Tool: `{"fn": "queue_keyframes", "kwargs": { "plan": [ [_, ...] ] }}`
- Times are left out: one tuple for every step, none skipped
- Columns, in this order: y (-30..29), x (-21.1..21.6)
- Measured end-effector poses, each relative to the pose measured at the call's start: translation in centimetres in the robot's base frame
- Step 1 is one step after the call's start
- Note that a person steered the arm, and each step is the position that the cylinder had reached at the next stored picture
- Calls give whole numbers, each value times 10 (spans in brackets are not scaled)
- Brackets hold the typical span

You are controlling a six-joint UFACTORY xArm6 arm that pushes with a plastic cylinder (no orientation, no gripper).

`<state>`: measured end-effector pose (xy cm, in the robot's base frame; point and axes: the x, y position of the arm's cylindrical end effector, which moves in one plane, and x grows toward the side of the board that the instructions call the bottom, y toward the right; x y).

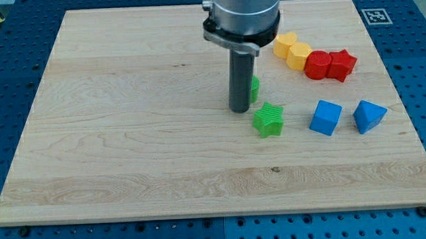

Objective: Move the yellow hexagon to the top of the red star

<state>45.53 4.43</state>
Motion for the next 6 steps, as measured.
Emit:
{"fn": "queue_keyframes", "kwargs": {
  "plan": [
    [21, -15],
    [51, -24],
    [82, -35],
    [87, -61],
    [87, -97],
    [86, -104]
  ]
}}
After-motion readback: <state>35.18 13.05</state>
